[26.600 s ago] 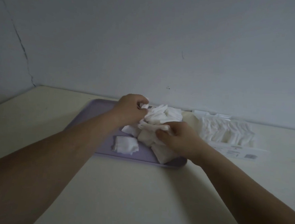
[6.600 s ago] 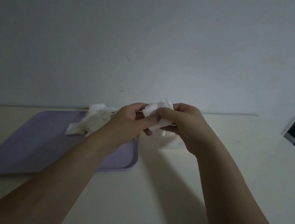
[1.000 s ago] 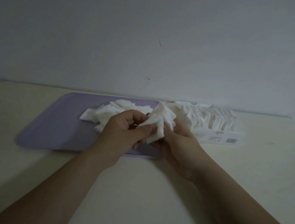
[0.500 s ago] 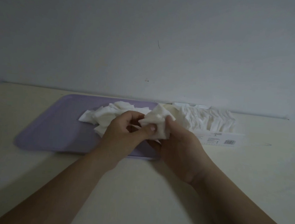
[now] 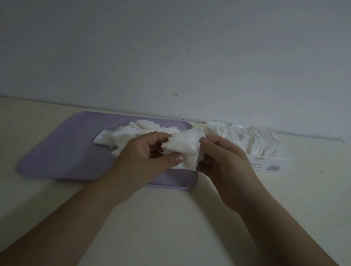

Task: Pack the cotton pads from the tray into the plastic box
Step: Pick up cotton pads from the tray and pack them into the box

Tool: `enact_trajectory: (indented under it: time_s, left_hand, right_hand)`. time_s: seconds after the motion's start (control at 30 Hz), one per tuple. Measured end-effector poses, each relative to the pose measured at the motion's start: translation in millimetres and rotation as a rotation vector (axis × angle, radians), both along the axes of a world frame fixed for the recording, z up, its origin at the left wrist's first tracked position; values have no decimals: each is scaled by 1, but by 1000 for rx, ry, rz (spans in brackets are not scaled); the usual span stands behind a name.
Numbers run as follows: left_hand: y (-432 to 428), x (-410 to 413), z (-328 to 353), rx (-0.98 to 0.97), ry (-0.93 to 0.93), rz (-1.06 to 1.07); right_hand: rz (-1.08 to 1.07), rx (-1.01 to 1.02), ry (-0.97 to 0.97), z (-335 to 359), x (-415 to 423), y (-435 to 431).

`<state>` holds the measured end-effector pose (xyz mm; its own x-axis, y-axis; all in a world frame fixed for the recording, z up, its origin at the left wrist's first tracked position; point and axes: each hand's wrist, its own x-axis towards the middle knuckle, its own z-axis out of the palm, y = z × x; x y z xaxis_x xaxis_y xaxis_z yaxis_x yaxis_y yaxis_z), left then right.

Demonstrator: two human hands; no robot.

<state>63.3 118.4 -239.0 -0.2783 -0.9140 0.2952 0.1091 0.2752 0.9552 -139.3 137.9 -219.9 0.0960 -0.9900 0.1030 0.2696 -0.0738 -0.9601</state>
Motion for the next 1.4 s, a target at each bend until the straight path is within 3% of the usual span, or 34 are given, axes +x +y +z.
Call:
enact_trajectory:
  time_s: [0.1, 0.23, 0.6, 0.7, 0.83, 0.9, 1.1, 1.4]
  left_hand:
    - [0, 6, 1, 31, -35, 11]
    - [-2, 10, 0, 55, -67, -13]
    - [-3, 6, 1, 73, -23, 84]
    - [-2, 6, 1, 74, -50, 109]
    - [-3, 9, -2, -70, -290, 169]
    - [-4, 9, -2, -70, -355, 192]
    - [-4, 14, -1, -90, -460, 161]
    - [-3, 11, 0, -118, -517, 151]
  right_hand:
    - [-70, 30, -70, -4, 1, -2]
    - [-155, 31, -23, -11, 2, -3]
    - [299, 34, -135, -4, 2, 4]
    - [221, -78, 63, -9, 5, 4]
    - [-107, -340, 679, -17, 4, 2]
    - [-147, -384, 799, -20, 3, 0]
    - [-106, -291, 899, -26, 10, 5]
    - [-31, -184, 825, -20, 24, 7]
